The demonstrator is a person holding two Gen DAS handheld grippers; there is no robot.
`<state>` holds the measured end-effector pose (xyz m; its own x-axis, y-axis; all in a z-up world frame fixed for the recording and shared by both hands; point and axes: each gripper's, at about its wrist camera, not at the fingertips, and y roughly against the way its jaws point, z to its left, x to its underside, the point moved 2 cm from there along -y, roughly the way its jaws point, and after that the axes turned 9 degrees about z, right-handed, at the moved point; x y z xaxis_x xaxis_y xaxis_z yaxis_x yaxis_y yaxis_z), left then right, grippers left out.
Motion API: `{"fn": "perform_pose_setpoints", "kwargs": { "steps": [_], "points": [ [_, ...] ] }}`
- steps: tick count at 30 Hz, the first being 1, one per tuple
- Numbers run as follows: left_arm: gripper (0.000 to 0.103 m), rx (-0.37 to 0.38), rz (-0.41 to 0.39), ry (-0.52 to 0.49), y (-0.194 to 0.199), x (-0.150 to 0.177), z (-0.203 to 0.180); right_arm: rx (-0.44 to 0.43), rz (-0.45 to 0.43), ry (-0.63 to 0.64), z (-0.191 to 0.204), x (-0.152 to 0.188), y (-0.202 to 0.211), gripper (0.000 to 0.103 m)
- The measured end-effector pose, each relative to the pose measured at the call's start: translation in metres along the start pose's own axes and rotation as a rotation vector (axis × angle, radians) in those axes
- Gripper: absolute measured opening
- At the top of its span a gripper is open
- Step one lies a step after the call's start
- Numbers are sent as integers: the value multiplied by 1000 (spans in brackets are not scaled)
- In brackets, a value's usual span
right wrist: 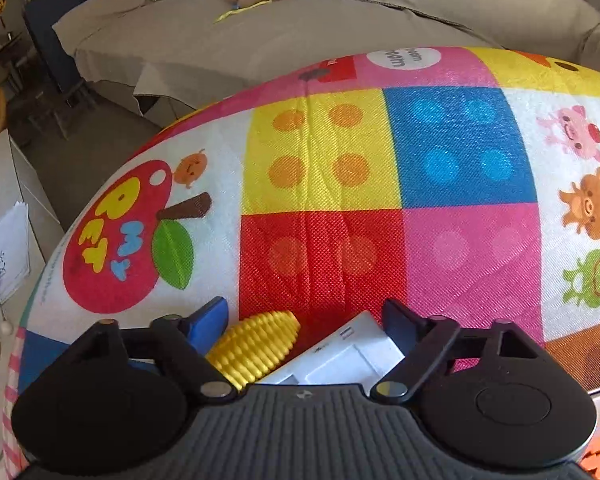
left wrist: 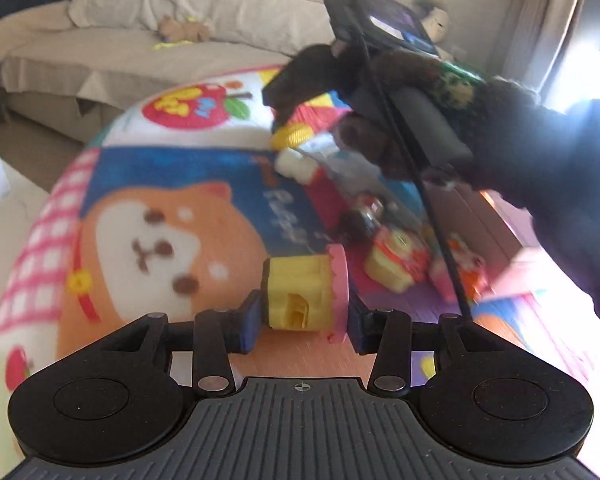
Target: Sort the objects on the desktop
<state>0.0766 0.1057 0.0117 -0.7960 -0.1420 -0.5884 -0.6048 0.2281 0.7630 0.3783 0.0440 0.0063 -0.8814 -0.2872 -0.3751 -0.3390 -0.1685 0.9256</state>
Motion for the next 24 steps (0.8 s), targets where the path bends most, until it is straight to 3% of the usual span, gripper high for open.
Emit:
{"fn": "perform_pose_setpoints", "kwargs": {
  "steps": [5, 12, 17, 20, 24],
  "points": [
    [47, 73, 12, 31, 12, 19, -4, -48, 36, 106, 13, 19, 9, 58],
    [47, 84, 29, 35, 19, 38, -20, -149, 122, 241, 29, 86, 44, 58],
    [53, 67, 38, 25, 25, 54, -36, -198, 156, 287, 24, 139, 72, 58],
    [53, 58, 37, 37, 28, 60, -40, -233, 96, 285, 9, 159, 105, 60],
    [55, 51, 31, 79, 30, 63, -38, -222, -75, 301, -28, 194, 171, 70]
  ]
}}
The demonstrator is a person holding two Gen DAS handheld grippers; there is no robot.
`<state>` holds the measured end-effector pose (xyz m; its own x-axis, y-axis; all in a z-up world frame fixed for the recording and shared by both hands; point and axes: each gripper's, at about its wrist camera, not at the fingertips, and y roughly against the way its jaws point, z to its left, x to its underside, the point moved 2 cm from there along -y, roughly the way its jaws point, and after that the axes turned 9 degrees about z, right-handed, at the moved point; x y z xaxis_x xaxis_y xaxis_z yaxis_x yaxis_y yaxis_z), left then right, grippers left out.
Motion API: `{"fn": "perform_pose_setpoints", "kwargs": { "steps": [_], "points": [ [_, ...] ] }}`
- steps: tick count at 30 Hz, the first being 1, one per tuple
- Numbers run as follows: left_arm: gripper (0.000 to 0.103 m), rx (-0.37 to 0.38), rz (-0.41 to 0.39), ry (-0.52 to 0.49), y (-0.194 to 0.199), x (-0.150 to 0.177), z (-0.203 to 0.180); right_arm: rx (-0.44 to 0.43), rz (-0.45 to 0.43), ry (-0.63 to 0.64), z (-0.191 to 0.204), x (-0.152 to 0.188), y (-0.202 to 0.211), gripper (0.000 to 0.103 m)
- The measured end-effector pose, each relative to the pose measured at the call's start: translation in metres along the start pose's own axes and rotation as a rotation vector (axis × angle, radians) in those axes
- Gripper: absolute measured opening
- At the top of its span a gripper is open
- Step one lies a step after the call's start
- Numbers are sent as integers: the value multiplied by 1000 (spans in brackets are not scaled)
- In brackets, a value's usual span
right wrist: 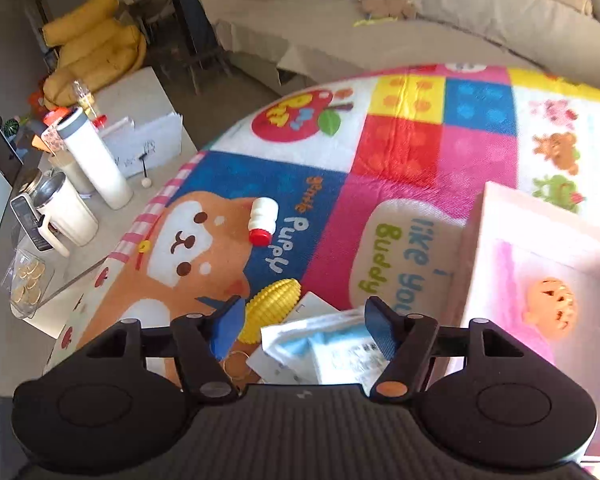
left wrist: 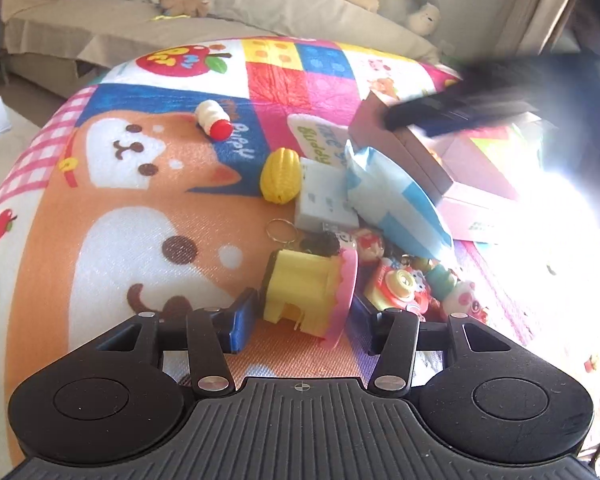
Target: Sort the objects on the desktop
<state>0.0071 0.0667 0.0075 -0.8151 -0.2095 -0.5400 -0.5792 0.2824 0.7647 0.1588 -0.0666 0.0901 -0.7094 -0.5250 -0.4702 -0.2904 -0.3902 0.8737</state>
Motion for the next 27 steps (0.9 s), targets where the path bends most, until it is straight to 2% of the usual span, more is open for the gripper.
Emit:
{"fn": "perform_pose_setpoints", "kwargs": {
  "steps": [3, 5, 9, 11, 14, 18, 21, 24, 27],
  "points": [
    [55, 8, 3, 36, 2, 2, -2, 47, -51, 51, -7, 40, 37, 72],
    [55, 11, 8, 38, 2, 4, -7, 69, -50, 85, -8, 68, 45, 72],
    [57, 19, 34, 30, 5, 9, -18, 124, -25, 138, -4, 122, 31, 72],
    [63, -33, 19, 3, 10, 11, -23, 116, -24, 125, -8, 135, 27, 71],
    [79, -137, -13, -10, 16, 11, -21, 105, -91, 43, -28, 134, 35, 72],
    [79, -176, -8, 56, 18, 8, -12, 127, -142, -25, -55, 117, 29, 73],
    [83, -215, -16, 59, 21, 7, -12, 75, -150, -46, -58, 97, 9, 73],
    [88, -305, -33, 26, 25, 8, -11, 50, -185, -57, -52, 78, -7, 73],
    [88, -393, -57, 15, 33, 8, -5, -3, -189, -76, -46, 73, -9, 73]
  ]
}}
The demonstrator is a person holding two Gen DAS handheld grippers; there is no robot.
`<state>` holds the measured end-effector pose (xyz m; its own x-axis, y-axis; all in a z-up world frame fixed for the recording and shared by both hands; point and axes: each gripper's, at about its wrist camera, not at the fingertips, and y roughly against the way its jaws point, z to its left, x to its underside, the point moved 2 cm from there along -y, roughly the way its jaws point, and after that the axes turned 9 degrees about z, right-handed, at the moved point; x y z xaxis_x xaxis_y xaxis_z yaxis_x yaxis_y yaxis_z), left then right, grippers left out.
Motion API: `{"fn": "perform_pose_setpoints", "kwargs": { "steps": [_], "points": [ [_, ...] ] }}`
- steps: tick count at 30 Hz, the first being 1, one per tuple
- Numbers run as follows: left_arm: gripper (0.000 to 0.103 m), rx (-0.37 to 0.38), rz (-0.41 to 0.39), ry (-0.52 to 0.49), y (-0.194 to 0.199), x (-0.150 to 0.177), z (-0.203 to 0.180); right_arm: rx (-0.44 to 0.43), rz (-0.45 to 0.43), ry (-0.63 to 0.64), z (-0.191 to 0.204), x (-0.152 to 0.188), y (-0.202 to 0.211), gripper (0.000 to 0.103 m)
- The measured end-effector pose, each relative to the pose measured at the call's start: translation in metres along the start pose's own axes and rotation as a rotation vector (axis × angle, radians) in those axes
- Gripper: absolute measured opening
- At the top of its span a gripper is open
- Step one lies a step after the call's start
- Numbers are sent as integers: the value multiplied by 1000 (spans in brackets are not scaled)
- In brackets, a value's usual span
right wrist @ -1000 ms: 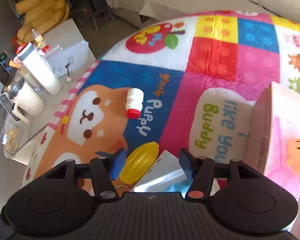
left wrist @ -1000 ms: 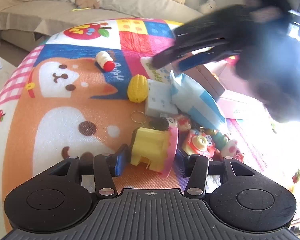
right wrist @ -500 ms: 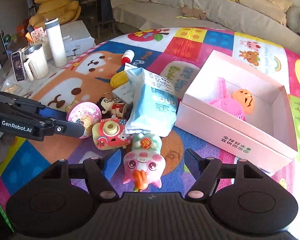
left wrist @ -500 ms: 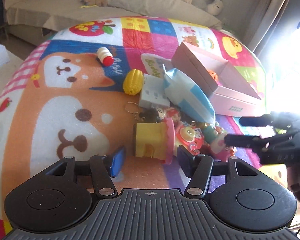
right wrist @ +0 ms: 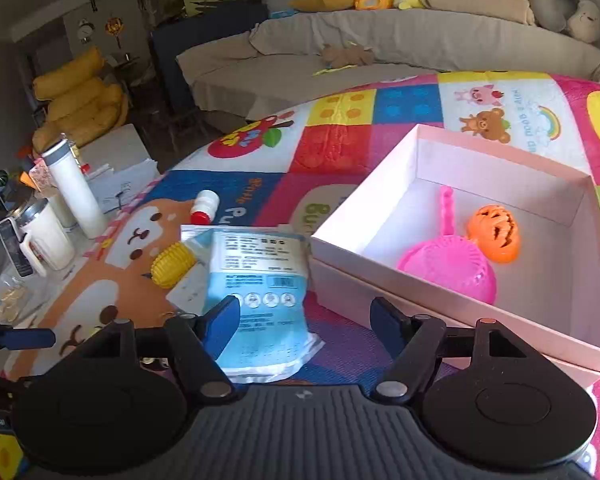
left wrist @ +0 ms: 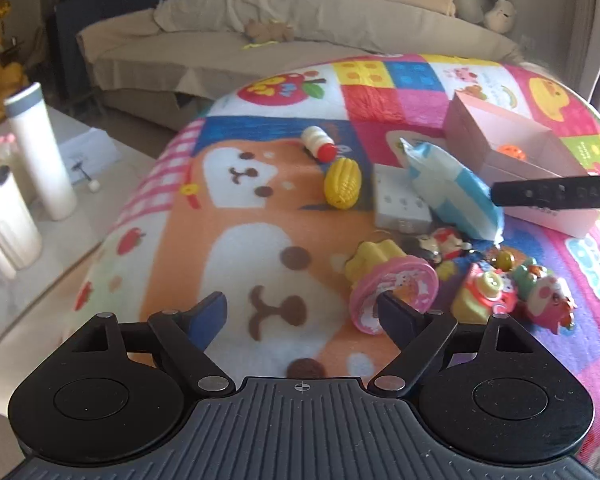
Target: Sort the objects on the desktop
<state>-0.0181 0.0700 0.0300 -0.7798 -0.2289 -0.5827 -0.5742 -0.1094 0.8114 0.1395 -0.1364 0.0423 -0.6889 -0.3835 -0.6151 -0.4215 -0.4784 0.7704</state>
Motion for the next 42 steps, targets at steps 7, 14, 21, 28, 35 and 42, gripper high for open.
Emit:
{"fn": "perform_pose_setpoints", "kwargs": {
  "steps": [7, 14, 21, 28, 35, 42],
  "points": [
    [89, 123, 2, -36, 2, -1, -13, 0, -8, 124, 15, 51, 41, 79],
    [93, 142, -27, -118, 7, 5, -44, 177, 1, 265, 35, 81, 43, 70],
    [95, 84, -23, -88, 7, 7, -27, 131, -59, 204, 34, 69, 57, 69],
    [95, 84, -12, -55, 8, 8, -18, 26, 2, 296, 78, 73, 21, 68],
    [95, 107, -17, -73, 9, 10, -29, 28, 50, 295, 83, 82, 12, 44],
    [80, 21, -39, -106, -21, 10, -61, 106, 55, 237, 54, 126, 54, 33]
  ]
}}
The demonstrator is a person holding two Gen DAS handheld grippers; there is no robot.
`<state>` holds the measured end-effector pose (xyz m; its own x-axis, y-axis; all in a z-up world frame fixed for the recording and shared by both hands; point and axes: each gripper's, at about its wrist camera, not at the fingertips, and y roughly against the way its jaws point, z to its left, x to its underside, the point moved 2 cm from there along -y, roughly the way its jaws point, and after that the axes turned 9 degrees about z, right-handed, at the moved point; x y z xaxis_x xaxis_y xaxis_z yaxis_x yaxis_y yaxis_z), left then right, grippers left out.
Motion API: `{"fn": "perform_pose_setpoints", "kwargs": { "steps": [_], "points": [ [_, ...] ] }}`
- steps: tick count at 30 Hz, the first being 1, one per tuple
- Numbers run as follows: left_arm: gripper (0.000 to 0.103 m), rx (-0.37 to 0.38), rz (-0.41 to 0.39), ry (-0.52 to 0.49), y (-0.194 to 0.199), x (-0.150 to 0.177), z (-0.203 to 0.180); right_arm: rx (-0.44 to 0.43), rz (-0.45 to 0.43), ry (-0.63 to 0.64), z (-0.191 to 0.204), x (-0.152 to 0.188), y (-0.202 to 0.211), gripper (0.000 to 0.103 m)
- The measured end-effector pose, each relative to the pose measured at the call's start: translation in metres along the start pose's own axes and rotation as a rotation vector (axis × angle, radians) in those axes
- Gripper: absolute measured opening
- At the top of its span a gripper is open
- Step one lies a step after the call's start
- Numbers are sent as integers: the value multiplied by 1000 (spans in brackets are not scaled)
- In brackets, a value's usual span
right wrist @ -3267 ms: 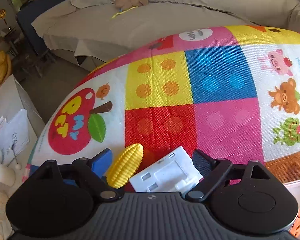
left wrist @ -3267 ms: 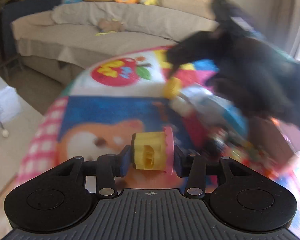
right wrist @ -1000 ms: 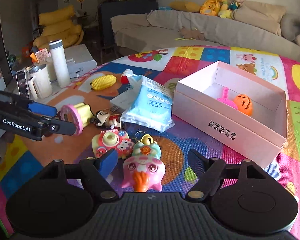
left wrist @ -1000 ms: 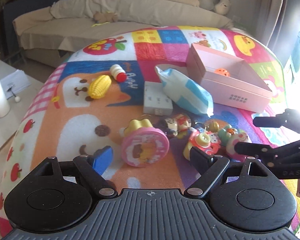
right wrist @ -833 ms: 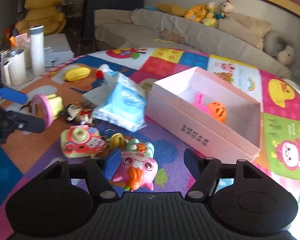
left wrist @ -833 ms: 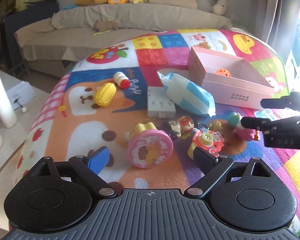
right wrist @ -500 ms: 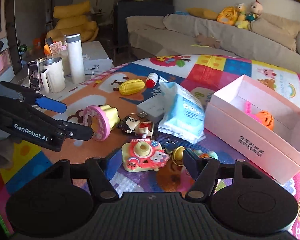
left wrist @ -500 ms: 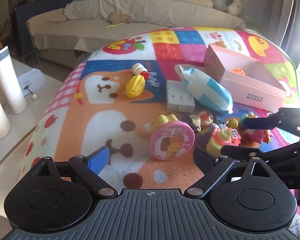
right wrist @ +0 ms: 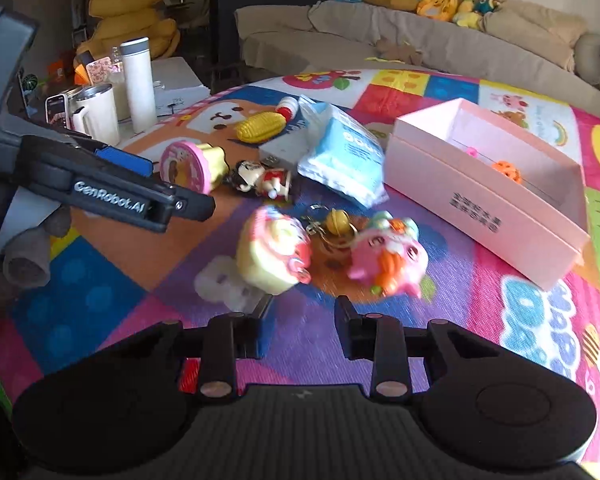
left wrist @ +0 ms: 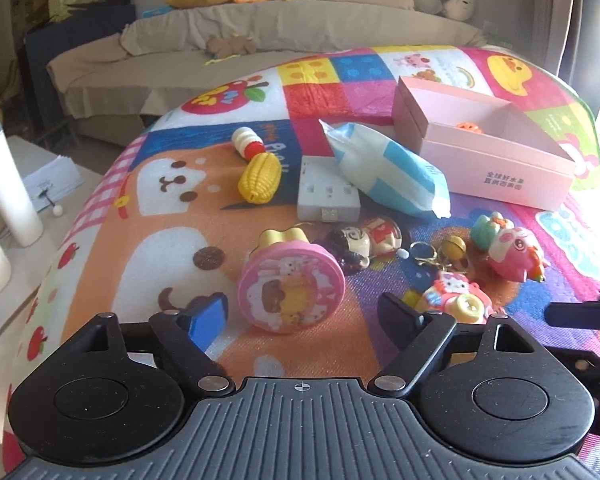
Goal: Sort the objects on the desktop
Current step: 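Lift the pink round compact with the left tool while the right tool grasps the yellow-pink lens toy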
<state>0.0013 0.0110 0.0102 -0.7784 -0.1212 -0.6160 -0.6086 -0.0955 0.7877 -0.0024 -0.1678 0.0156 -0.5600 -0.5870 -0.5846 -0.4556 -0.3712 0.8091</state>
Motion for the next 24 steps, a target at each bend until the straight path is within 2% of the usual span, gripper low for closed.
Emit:
{"fn": "perform_pose_setpoints", "kwargs": {
  "steps": [1, 2, 4, 6, 10, 15, 22, 24],
  "points": [
    [75, -17, 0, 0, -4, -2, -1, 9, 0, -13, -3, 6, 2, 39],
    [61, -37, 2, 2, -8, -3, 0, 19, -2, -26, -5, 11, 4, 48],
    [61, -43, 7, 5, -8, -6, 3, 29, -9, -59, -10, 16, 4, 58],
    [61, -36, 2, -29, 1, -6, 4, 22, -11, -86, -14, 18, 4, 59],
    [61, 10, 24, -88, 23, -2, 8, -11, -33, -95, -13, 14, 5, 73],
    [61, 61, 74, -94, 31, 13, 12, -60, -62, -74, 2, 2, 2, 73],
    [61, 82, 71, -69, 36, 26, 19, -82, -44, -105, 16, -20, -22, 73],
    [67, 94, 74, -74, 36, 30, 21, -83, -36, -113, 17, -25, -29, 73]
  ]
}}
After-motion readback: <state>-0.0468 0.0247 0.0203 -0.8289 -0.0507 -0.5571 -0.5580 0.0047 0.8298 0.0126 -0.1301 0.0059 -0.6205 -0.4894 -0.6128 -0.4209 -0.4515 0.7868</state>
